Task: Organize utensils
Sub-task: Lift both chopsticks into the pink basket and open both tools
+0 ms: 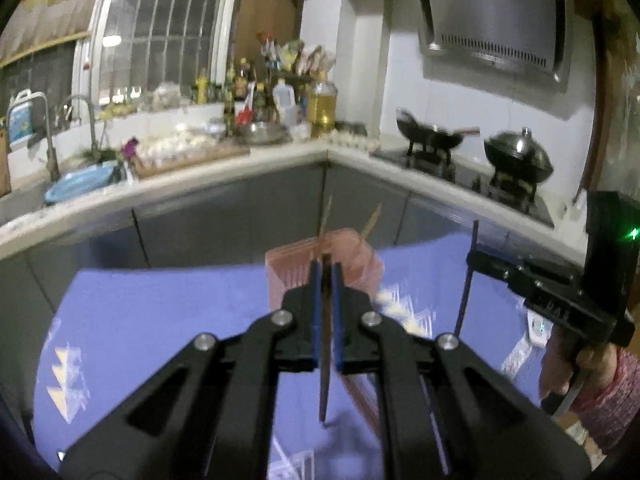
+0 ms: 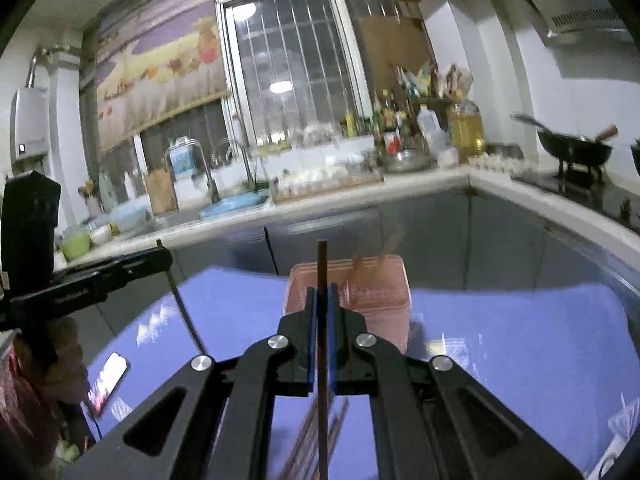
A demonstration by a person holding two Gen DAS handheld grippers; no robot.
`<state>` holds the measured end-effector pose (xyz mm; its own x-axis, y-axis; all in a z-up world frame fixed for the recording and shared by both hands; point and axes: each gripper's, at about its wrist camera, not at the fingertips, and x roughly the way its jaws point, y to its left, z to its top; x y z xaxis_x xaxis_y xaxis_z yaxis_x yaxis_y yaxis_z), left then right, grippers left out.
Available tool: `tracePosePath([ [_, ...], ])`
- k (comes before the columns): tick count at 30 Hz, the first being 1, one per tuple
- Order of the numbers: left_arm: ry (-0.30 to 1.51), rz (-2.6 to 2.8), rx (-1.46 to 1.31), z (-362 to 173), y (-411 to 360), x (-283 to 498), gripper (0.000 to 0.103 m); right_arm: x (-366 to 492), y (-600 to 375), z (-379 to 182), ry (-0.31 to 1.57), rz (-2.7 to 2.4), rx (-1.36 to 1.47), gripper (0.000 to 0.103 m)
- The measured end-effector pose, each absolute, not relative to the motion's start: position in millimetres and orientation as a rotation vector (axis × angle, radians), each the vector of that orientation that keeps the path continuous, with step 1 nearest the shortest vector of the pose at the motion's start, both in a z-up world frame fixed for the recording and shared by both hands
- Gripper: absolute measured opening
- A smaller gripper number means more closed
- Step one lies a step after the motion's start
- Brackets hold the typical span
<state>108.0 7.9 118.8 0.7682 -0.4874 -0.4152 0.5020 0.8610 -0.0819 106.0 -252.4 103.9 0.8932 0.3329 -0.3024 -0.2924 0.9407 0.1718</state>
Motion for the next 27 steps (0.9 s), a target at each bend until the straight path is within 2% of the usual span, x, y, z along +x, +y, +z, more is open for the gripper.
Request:
tracePosePath([
  [6,0.312,-0.481,-0.027,177,-7,152,0.005,153,-249,171,0.157,0.295,0.171,0.005],
  [9,0.255,-0.427,-0.019,185,-19,174,0.005,181,-247,184,0.086,0.274,0.199,0.005],
  [14,0.347,-0.399,0.011,153,-36,214,0.005,227,-235,156,0.114,0.247,0.206,0.005],
  [19,0.481,-0.386,0.024,109,-45,245,0.005,265,-234,105,0.254,0.239,0.230,0.005],
  [20,0.509,-0.379,0.022,103,-45,249,0.007,267,-232,101,0.278,0.235,0.233,0.005],
  [21,0.548,-0.375,0.020,97,-46,254,0.016,269,-233,95,0.304,0.215,0.242,0.007],
  [22,0.570,-0.370,0.013,95,-45,256,0.020,269,-234,92,0.315,0.205,0.258,0.008],
  [23,0.568,-0.363,-0.003,96,-42,256,0.025,268,-236,92,0.319,0.200,0.273,0.011],
  [25,0.539,-0.353,-0.038,104,-33,252,0.025,261,-240,100,0.309,0.205,0.295,0.027],
  [26,0.518,-0.354,-0.056,111,-27,246,0.025,254,-243,107,0.289,0.213,0.304,0.042],
  [27,0.500,-0.348,-0.066,118,-23,239,0.025,247,-244,112,0.268,0.213,0.308,0.050],
])
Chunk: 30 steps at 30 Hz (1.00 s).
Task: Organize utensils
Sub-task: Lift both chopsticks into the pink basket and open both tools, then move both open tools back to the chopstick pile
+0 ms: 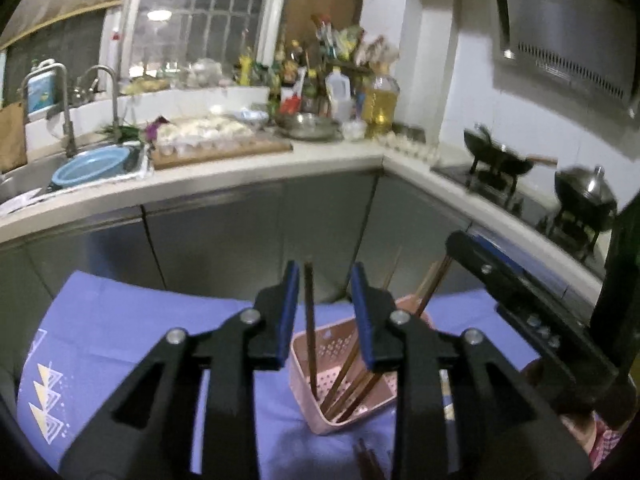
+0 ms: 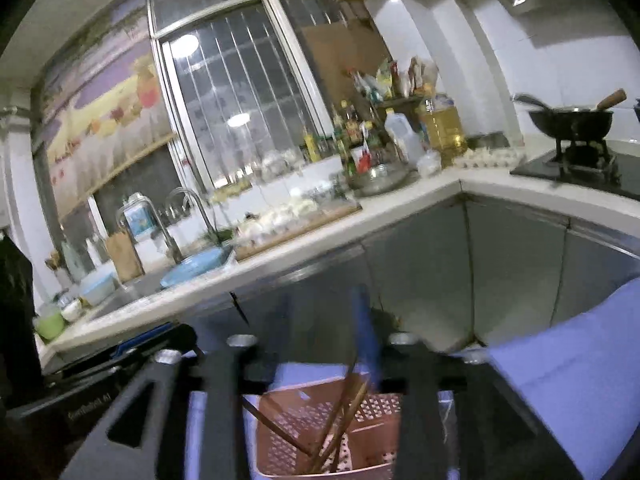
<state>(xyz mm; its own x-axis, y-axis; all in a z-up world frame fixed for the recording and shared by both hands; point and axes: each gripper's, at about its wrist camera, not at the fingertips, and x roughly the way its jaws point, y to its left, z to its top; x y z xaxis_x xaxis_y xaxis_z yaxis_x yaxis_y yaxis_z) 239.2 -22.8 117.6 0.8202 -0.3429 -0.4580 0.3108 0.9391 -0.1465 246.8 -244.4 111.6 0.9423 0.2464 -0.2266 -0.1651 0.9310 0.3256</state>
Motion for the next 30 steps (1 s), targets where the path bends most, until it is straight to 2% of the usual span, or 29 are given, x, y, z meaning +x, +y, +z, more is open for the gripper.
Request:
tracePosePath([
  [5,0.397,-0.281,-0.132,135,4,194,0.025,191,-253,137,0.185,0.253,0.326,0.050],
  [9,0.394,-0.242,-0.171,108,25,143,0.025,141,-261,118,0.209,0.302,0.352,0.050],
  [11,0.430,-0.243,-0.147,79,27,118,0.025,115,-259,89,0.273,0.308,0.306,0.049],
  [13,0.494,-0.271,-0.100,48,21,101,0.025,100,-251,58,0.353,0.290,0.251,0.041],
  [15,0.569,-0.294,-0.047,16,14,89,0.025,89,-244,20,0.482,0.253,0.188,0.029],
  [17,0.665,-0.334,-0.023,-17,8,80,0.025,82,-241,-14,0.604,0.227,0.167,0.024],
  [22,0.817,-0.385,-0.057,-59,4,77,0.025,69,-239,-65,0.803,0.197,0.189,0.023],
  [30,0.879,-0.412,-0.100,-74,7,75,0.025,69,-214,-82,0.893,0.198,0.112,0.023],
])
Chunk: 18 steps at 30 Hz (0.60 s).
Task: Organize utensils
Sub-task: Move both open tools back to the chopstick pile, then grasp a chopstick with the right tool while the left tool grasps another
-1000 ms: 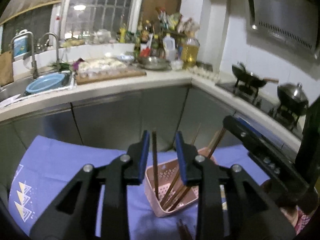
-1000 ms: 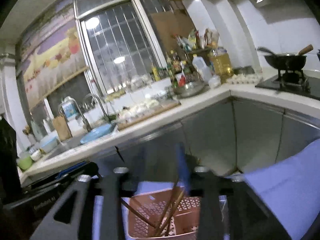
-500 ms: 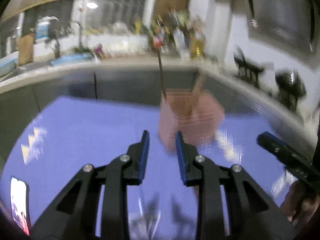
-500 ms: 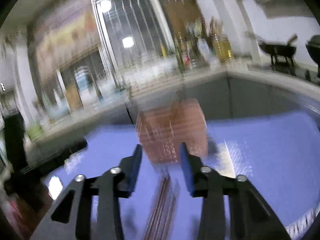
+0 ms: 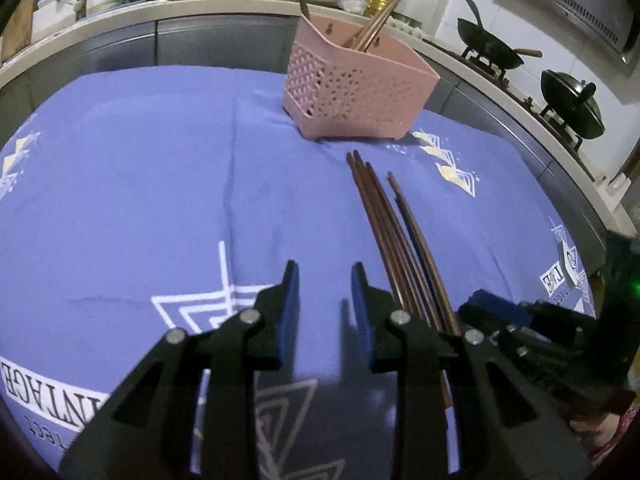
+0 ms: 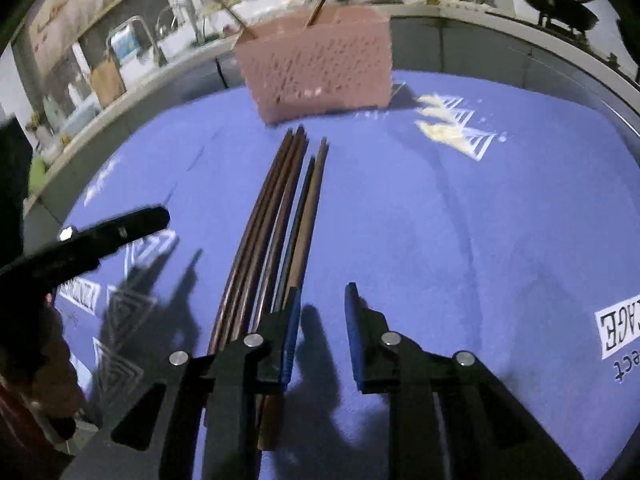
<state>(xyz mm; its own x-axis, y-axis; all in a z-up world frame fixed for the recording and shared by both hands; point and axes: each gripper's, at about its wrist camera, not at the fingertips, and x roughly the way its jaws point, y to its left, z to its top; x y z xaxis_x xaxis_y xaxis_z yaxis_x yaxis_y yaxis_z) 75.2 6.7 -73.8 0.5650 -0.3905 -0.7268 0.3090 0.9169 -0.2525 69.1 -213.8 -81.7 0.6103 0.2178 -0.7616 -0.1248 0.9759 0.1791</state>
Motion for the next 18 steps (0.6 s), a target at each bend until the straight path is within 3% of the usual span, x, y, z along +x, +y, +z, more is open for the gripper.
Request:
tracePosePath([
  [6,0.892,-0.411,-0.112,-75,10,78,0.025,67,-211,-88,0.856,0.104,-0.037,0.023],
  [18,0.941,-0.502,-0.102,-76,-26,88,0.025,61,-231,-82,0.852,0.148,0.108,0.023],
])
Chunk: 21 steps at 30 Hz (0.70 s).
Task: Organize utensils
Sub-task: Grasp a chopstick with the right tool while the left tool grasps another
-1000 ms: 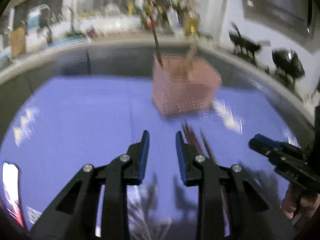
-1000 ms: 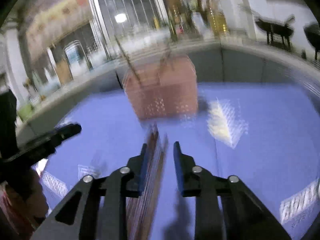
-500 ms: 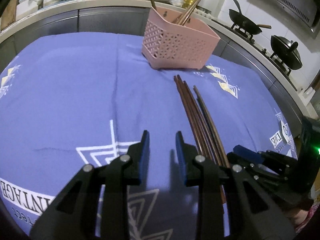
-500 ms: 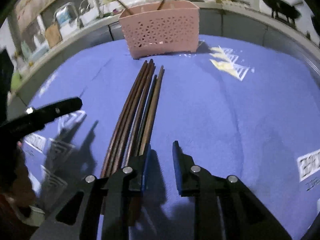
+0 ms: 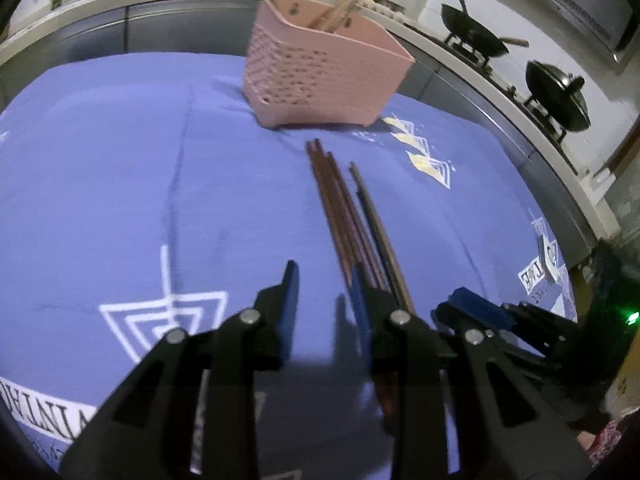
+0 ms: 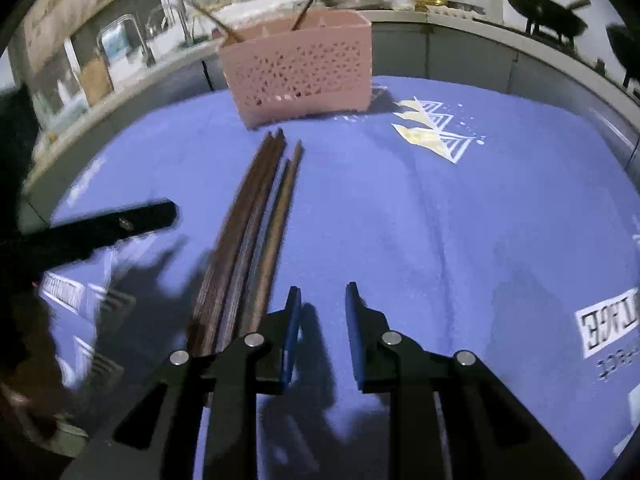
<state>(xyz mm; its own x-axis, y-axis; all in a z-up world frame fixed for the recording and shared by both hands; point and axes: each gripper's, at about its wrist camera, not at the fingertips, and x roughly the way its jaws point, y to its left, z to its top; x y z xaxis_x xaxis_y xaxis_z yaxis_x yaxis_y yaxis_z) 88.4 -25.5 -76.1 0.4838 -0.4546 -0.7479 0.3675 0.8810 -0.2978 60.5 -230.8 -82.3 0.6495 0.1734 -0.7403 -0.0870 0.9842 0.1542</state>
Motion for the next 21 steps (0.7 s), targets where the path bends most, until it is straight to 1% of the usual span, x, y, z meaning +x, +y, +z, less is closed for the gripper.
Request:
tracePosePath([
  [3,0.955,-0.504,-0.063,-81,-40,89,0.025,61,-224,-78,0.851,0.219,0.143,0.023],
  [8,0.973,-0.467,0.025,-93,-62,90,0.025,61,-208,-85,0.868,0.257,0.075,0.023],
  [16,0.956,-0.417,0.084,-94,-70,91,0.025,59,-210,-89,0.840,0.220,0.038,0.023],
  [21,0.940,-0.378,0.119,-95,-74,96,0.025,53,-195,-93,0.805,0.200,-0.084,0.023],
])
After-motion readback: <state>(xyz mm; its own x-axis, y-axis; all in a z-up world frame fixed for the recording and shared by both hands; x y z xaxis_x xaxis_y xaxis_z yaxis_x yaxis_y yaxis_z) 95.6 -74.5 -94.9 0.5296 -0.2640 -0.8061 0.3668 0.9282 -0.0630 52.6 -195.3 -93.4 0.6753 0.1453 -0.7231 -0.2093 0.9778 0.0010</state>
